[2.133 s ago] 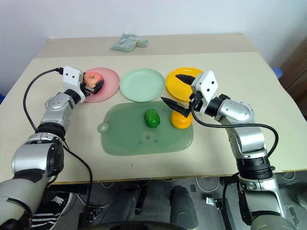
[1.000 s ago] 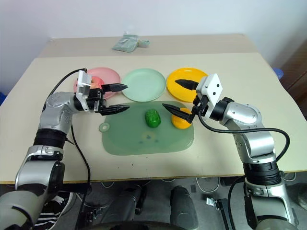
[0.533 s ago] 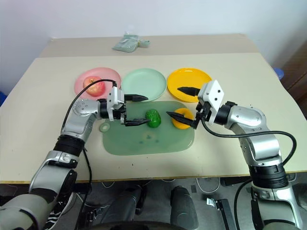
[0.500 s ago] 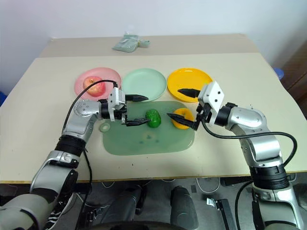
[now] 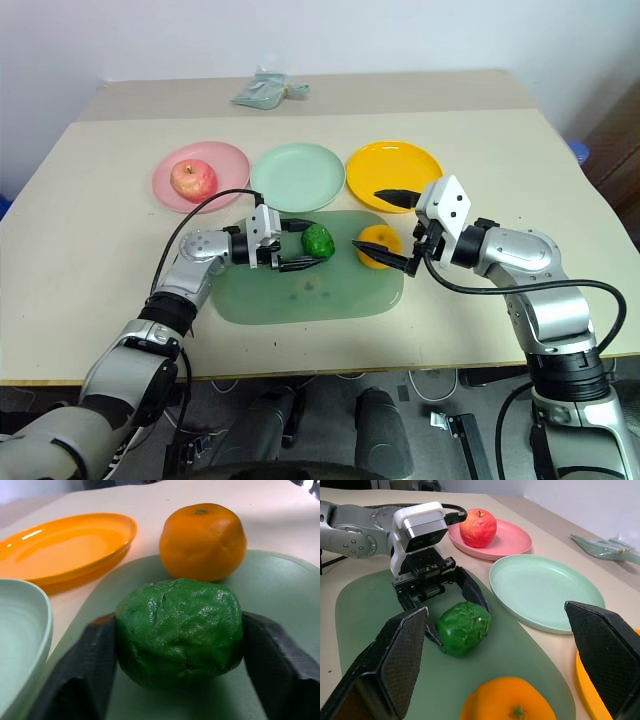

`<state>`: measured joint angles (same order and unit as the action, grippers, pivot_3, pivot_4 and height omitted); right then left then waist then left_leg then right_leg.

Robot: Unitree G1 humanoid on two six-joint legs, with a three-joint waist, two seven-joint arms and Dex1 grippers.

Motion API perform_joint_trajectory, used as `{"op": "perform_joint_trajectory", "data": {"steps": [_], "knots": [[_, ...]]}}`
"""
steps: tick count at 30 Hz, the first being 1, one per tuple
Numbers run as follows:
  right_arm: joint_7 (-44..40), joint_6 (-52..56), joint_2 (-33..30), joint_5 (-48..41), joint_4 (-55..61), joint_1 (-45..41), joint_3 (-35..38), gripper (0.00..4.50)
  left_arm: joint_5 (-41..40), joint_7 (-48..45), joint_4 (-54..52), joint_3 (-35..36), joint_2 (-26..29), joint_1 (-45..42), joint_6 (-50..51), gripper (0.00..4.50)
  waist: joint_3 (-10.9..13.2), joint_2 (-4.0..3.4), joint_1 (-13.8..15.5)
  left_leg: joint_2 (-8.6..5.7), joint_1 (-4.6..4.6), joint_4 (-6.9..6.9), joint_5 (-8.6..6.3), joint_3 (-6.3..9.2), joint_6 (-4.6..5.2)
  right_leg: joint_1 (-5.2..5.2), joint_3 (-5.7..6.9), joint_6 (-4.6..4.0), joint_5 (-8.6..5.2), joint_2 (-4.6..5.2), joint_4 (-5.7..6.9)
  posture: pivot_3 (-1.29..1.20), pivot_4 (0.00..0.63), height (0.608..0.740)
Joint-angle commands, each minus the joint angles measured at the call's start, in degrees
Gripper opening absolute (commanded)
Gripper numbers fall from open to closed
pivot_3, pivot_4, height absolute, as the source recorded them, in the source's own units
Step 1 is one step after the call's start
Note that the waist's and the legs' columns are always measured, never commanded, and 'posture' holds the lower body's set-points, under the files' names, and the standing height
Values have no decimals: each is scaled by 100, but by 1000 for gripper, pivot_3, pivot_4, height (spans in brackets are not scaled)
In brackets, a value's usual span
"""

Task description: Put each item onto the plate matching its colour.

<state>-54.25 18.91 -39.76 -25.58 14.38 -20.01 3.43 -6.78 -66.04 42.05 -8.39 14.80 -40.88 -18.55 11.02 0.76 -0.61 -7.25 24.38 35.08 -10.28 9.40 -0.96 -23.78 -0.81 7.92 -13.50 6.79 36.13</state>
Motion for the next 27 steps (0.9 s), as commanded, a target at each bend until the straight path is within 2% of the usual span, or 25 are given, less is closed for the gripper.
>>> {"op": "perform_joint_trajectory", "data": {"steps": [1, 3, 7, 10, 16, 18, 25, 27], "knots": [[34, -63, -79, -27, 165, -59, 181, 4500, -92, 257, -15, 183, -69, -89, -188, 2969, 0, 0, 0, 0, 0, 0, 0, 0, 0, 0, 0, 0, 0, 0, 0, 0, 150, 740], [30, -64, -77, -31, 159, -67, 183, 4500, -207, 408, -10, 340, -92, -182, -134, 2969, 0, 0, 1, 0, 0, 1, 0, 0, 0, 0, 0, 0, 0, 0, 0, 0, 150, 740], [46, -121, -28, -27, 115, -108, 185, 4500, -611, 1350, 110, 1051, -160, -659, 235, 2969, 1, 2, 1, 0, 1, 2, 0, 3, 0, 0, 2, 1, 0, -1, 0, 0, 150, 740], [318, -155, 172, 84, -62, -372, 111, 4500, -549, 2186, 670, 1386, -136, -1020, 268, 2969, 1, 2, -14, 0, 1, 2, 0, 1, 0, 1, 2, 2, 0, 0, 0, 0, 150, 740], [826, -217, 576, 614, -566, -862, -219, 4500, -330, 3390, 1826, 1610, -291, -1680, 159, 2969, 0, 2, 10, -2, -1, 2, 0, -1, 1, 0, 3, 2, 1, -2, 3, 0, 150, 740], [941, -226, 642, 764, -667, -910, -300, 4500, -91, 3754, 2108, 1489, -293, -1831, 6, 2969, 1, 4, 17, -8, 2, 4, 0, 5, 1, 1, 3, 9, 4, -1, 3, 0, 150, 740], [972, -308, 683, 841, -644, -891, -307, 4500, 131, 3710, 2585, 1416, -426, -2029, 7, 2969, 1, 4, -10, -12, 3, 6, 1, 4, 2, 3, 2, 13, 7, 1, 3, 0, 150, 740], [962, -313, 659, 844, -616, -857, -287, 4500, 172, 3699, 2663, 1413, -429, -2050, 77, 3927, 1, 4, -37, -11, 2, 5, 0, 3, 2, 1, 1, 13, 7, 1, 4, 0, 150, 740]]}}
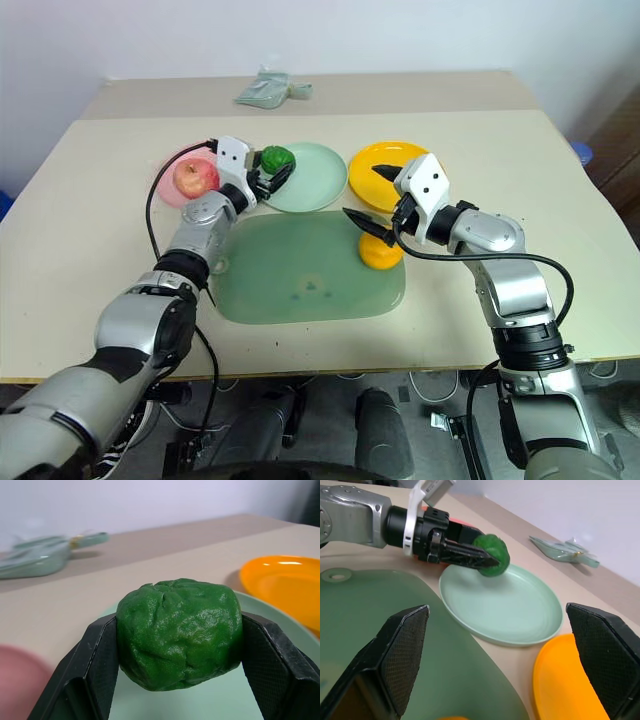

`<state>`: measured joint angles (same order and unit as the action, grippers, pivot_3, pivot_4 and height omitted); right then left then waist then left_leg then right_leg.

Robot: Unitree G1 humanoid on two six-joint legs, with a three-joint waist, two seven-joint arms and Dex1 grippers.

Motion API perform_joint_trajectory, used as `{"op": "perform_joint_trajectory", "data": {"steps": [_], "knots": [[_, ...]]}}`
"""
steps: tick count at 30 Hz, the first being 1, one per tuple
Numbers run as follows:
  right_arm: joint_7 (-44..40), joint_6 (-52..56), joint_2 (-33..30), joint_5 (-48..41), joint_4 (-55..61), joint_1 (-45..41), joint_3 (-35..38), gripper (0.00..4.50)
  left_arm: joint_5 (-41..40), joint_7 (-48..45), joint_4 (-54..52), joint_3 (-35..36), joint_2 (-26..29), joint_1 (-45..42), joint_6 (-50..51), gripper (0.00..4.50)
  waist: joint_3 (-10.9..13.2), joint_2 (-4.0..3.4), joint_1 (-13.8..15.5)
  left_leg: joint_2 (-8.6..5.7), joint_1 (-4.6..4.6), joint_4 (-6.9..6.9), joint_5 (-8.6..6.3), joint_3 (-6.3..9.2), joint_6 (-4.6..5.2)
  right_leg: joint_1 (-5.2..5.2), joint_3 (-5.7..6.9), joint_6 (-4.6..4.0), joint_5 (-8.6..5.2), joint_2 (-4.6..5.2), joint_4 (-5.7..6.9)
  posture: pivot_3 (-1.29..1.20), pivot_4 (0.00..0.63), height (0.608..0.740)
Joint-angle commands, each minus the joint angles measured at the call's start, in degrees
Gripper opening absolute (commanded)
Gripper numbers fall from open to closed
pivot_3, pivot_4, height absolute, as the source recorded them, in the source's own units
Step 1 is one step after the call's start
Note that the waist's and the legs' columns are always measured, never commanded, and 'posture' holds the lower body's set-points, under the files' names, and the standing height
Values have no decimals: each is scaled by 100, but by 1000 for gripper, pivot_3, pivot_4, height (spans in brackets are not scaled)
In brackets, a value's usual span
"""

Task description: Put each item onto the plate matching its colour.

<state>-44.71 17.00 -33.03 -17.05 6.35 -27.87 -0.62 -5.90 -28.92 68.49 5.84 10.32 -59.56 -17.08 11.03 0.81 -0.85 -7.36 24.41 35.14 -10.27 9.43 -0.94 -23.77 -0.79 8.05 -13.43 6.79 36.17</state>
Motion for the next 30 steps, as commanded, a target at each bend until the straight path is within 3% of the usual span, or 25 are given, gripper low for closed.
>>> {"op": "perform_joint_trajectory", "data": {"steps": [1, 8, 14, 17, 21, 26, 30], "knots": [[4, -125, -27, -9, 203, -54, 128, 4500, 151, 57, 42, -40, 27, -180, -114, 4276, 0, 0, -17, 1, 0, -1, 0, -1, 0, -1, 0, 0, 0, -1, 1, 0, 150, 740], [-178, 61, -206, -148, 377, 169, 197, 4500, -172, -713, -240, 206, -5, -155, -479, 4428, 0, 0, 13, 1, 0, 1, 0, -1, 0, 0, 0, 0, 0, -1, 1, 0, 150, 740], [-606, 647, -632, -394, 614, 375, 124, 4500, -821, -3334, -1264, 146, 354, 297, -217, 4428, 0, -1, -31, 3, 0, 0, 0, -2, 0, 1, 0, -1, 0, 0, 0, 0, 150, 740], [-616, 728, -673, -303, 586, 395, 26, 4500, -948, -4057, -1752, 38, 554, 601, -79, 4428, -2, -3, -43, 8, -3, -4, -1, -5, 0, -1, -2, -2, 0, -2, 0, 0, 150, 740], [-437, 861, -609, -88, 355, 326, -91, 4500, -1590, -5396, -2841, 12, 1113, 1253, 1062, 4428, -1, -4, -38, 9, -3, -2, -1, -6, 0, -2, -4, -4, 1, -3, 1, 0, 150, 740], [-494, 1006, -655, -48, 280, 357, -175, 4500, -2015, -6168, -3843, -38, 1788, 1878, 2064, 4428, -1, -4, -9, 9, -3, -1, -1, -4, 0, -1, -6, -5, 1, -3, 1, 0, 150, 740], [-548, 1116, -679, -12, 155, 368, -211, 4500, -2106, -6249, -4184, -32, 2024, 2077, 2353, 4428, -1, -4, 18, 9, -3, 0, -1, -3, -1, 0, -7, -6, 1, -3, -1, 0, 150, 740]]}}
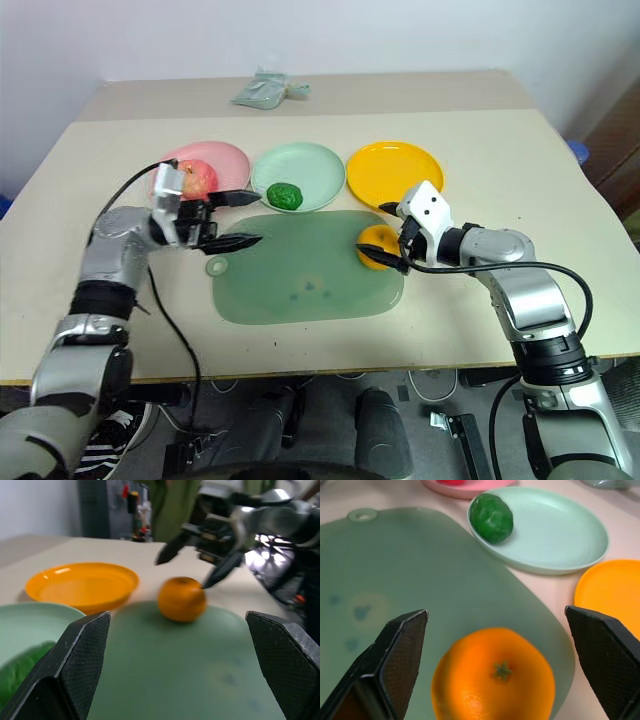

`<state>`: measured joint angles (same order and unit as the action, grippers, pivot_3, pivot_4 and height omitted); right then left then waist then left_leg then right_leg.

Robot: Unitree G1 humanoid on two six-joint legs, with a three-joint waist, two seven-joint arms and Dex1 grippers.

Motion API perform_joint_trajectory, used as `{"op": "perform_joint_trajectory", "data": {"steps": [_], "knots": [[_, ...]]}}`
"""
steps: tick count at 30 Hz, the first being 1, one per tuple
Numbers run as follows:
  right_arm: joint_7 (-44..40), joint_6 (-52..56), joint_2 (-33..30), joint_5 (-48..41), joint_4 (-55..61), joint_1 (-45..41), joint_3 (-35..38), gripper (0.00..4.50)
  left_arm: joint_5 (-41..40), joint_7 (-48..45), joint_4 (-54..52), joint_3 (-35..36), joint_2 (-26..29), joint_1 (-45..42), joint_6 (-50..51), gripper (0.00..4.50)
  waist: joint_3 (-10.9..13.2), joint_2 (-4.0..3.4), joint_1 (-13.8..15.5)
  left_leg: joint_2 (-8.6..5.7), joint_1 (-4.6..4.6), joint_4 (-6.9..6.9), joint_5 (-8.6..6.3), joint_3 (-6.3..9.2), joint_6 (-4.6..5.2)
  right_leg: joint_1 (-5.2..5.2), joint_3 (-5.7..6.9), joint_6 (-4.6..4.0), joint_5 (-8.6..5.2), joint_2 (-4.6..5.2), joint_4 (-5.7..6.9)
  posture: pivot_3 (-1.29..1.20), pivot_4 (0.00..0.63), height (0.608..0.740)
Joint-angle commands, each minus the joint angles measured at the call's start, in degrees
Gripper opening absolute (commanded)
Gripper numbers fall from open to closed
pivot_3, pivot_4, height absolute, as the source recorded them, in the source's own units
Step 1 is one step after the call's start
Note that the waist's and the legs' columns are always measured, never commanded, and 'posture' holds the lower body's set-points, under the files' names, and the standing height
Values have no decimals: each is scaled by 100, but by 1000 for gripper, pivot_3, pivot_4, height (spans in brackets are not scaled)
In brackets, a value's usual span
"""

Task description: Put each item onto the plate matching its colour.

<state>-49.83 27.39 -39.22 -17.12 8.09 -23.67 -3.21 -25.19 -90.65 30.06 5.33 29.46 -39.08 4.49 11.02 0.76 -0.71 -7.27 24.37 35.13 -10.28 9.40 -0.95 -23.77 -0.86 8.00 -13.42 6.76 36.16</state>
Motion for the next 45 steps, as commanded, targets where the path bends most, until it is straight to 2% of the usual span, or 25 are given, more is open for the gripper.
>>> {"op": "perform_joint_trajectory", "data": {"steps": [1, 6, 16, 17, 18, 20, 23, 27, 33, 37, 40, 45], "knots": [[-46, 101, -61, -2, -33, -54, 47, 4500, -186, -69, -386, 12, 137, 55, 261, 4428, 0, 0, 5, 0, 0, 0, 0, 0, 0, 0, 0, 0, 0, 0, -1, 0, 150, 740], [-46, 294, -79, 57, -84, -40, -18, 4500, 37, 59, -362, -65, 159, 134, 58, 4428, 0, 0, -5, 0, 0, -2, 0, -1, 0, -2, -1, -1, 0, 0, 0, 0, 150, 740], [-23, 455, 13, 160, -113, -40, -105, 4500, -11, -52, -208, -65, 174, 79, -16, 4428, 0, 0, -5, 1, 0, -4, 0, -2, 0, -6, -4, -1, 0, 1, 0, 0, 150, 740], [-39, 466, 7, 159, -105, -37, -102, 3965, -4, -59, -195, -69, 174, 77, -26, 4500, 0, 0, -5, 1, 0, -4, 0, -2, 0, -6, -4, -1, 0, 1, 0, 0, 150, 740], [-44, 460, -2, 173, -102, -37, -103, 3762, 6, -66, -184, -77, 173, 81, -45, 4500, 0, 0, -6, 1, 0, -4, 0, -2, 0, -6, -4, -1, 0, 1, 0, 0, 150, 740], [9, 448, 22, 192, -111, -55, -64, 3021, 10, -66, -173, -89, 160, 90, -69, 4500, -1, 1, -5, 2, 0, -3, 0, -2, 0, -4, -3, -1, 0, 0, 0, 0, 150, 740], [24, 485, 52, 133, -120, -115, 15, 3021, 23, -59, -162, -105, 139, 93, -144, 4500, -1, 1, -5, 2, 0, -3, 0, -2, 0, -5, -3, -1, 0, 1, -1, 0, 150, 740], [237, 476, 341, -227, -239, -552, 480, 3021, -175, 234, -191, 70, -7, 25, 34, 4500, 0, -1, -15, 2, 1, -4, 0, -3, 0, -7, -5, -2, 0, 1, 0, 0, 150, 740], [955, -44, 704, 28, -1180, -1400, 737, 3021, -20, 928, -176, 77, -207, -9, -189, 4500, 0, -1, -12, 2, 2, -8, 0, -4, 0, -12, -6, -2, 1, 1, 0, 0, 150, 740], [1494, -949, 1042, 620, -2324, -1976, 511, 3021, 483, 2211, -86, -37, -706, -5, -581, 4500, 0, -1, 2, 0, 1, -8, 1, -8, -1, -12, -8, -4, 3, 1, 0, 0, 150, 740], [1947, -1649, 1350, 1071, -3379, -2375, 348, 3021, 493, 2460, -484, -172, -1033, 228, -583, 4500, 0, -1, -25, 1, 2, -7, 1, -12, -1, -14, -10, -5, 5, 0, 2, 0, 150, 740], [2318, -2484, 1513, 1306, -4913, -2897, 439, 3021, 357, 2461, -917, -250, -1035, 444, -370, 4500, 0, -1, -57, 3, 3, -21, 3, -32, -3, -36, -32, -9, 7, -2, 12, 0, 150, 740]]}}
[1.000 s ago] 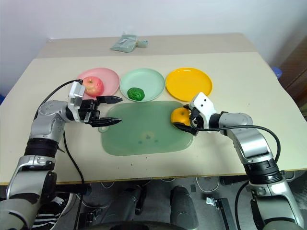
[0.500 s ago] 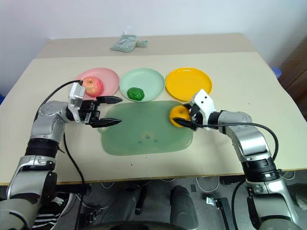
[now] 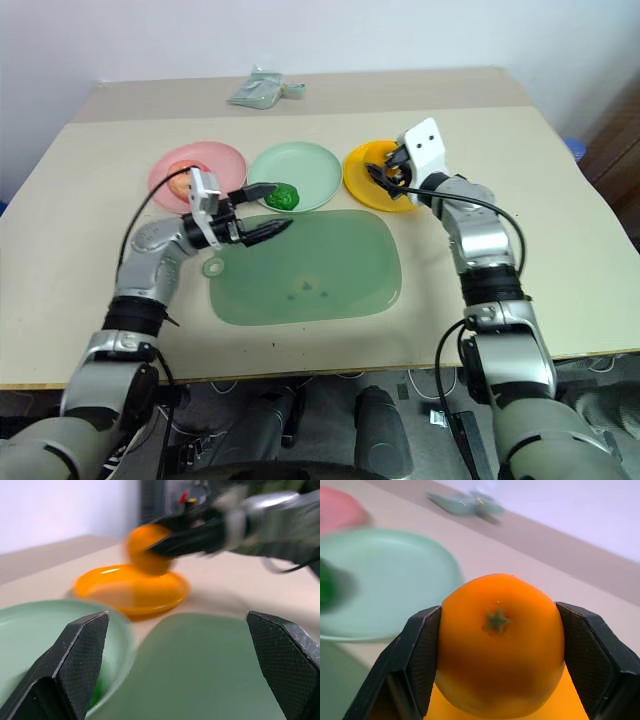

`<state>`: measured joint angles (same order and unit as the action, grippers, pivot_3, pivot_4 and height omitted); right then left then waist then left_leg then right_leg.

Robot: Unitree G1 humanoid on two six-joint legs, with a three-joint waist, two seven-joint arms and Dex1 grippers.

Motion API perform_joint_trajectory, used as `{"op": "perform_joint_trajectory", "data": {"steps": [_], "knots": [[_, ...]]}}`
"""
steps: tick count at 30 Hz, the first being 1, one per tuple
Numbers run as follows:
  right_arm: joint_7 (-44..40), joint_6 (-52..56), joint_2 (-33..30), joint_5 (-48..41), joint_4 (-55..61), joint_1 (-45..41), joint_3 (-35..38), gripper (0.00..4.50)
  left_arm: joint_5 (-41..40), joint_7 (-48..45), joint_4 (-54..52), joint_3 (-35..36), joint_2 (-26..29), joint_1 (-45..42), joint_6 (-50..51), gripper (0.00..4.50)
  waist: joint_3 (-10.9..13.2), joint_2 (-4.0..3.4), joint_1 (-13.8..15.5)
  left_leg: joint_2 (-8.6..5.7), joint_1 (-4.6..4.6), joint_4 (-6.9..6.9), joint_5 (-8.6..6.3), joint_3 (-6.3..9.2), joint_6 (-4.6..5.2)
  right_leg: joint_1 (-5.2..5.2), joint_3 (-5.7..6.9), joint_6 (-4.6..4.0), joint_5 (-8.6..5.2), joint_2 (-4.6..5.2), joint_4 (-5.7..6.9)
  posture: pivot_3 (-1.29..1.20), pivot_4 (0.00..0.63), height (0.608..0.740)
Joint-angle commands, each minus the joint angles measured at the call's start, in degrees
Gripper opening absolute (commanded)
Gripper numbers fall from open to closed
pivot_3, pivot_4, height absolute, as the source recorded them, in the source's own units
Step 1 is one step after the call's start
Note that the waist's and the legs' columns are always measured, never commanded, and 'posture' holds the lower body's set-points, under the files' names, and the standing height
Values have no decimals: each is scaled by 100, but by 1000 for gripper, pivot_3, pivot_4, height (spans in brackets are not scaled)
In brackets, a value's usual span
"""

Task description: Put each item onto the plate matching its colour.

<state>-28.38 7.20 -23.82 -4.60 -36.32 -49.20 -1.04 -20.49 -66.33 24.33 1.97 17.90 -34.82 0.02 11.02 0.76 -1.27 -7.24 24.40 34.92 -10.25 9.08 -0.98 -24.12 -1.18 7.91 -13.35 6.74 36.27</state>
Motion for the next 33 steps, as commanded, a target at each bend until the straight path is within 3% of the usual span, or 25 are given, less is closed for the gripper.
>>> {"op": "perform_joint_trajectory", "data": {"steps": [1, 3, 4, 7, 11, 16, 21, 26, 33], "knots": [[49, -566, -30, -7, -728, -399, 258, 3473, -154, 28, -402, 95, 153, 36, 148, 4500, 0, 0, 4, 0, 0, -1, 0, -2, 0, -2, -2, 0, 0, -1, 2, 0, 150, 740], [-86, -629, -39, -87, -1050, -459, 327, 4339, -170, 67, -467, 102, 194, 53, 187, 4500, 0, 0, 5, 1, 0, 1, 1, -2, -1, -3, -3, -1, 1, -2, 3, 0, 150, 740], [-82, -740, -56, -27, -1153, -480, 307, 4431, -178, 61, -496, 98, 210, 61, 178, 4500, 0, 0, 4, 1, 0, 1, 1, -4, -1, -2, -4, -1, 1, -3, 3, 0, 150, 740], [-86, -928, -65, 62, -1162, -497, 273, 4431, -234, 54, -564, 90, 254, 72, 236, 4500, 0, -1, 3, 1, 0, 1, 0, -4, 0, -2, -5, -1, 1, -3, 3, 0, 150, 740], [-890, -1073, -46, -703, 4, -142, 635, 4431, -274, -131, -424, 90, 465, -37, 410, 4500, 1, -2, -5, 2, 0, 0, 0, -6, 0, -7, -8, -1, 1, -5, 4, 0, 150, 740], [-2155, -402, -398, -1903, 2622, 1205, 804, 4431, -380, -462, -267, 181, 662, -95, 340, 4500, 1, -2, 49, 5, 0, -2, 0, 2, 0, -1, -4, 0, 0, -7, 1, 0, 150, 740], [-2853, 352, -1116, -2528, 4254, 2475, 871, 4431, -615, -1232, -144, 119, 1074, -138, 885, 4500, 0, -1, 44, 6, -2, 12, -1, -2, 1, 7, -5, 0, 0, -8, 1, 0, 150, 740], [-3210, 624, -1713, -2839, 5315, 3501, 1089, 4431, -838, -1884, -39, 235, 1354, -278, 1062, 4500, -1, -5, 33, 11, -2, 8, -3, -7, 2, 4, -6, -1, -1, -6, -1, 0, 150, 740], [-3037, 548, -1826, -2839, 6116, 4393, 1373, 4431, -1008, -2582, 462, 236, 1653, -689, 1221, 4500, -1, -3, 61, 14, 0, 9, -4, -12, 3, 7, -6, -2, -2, -3, -10, 0, 150, 740]]}}
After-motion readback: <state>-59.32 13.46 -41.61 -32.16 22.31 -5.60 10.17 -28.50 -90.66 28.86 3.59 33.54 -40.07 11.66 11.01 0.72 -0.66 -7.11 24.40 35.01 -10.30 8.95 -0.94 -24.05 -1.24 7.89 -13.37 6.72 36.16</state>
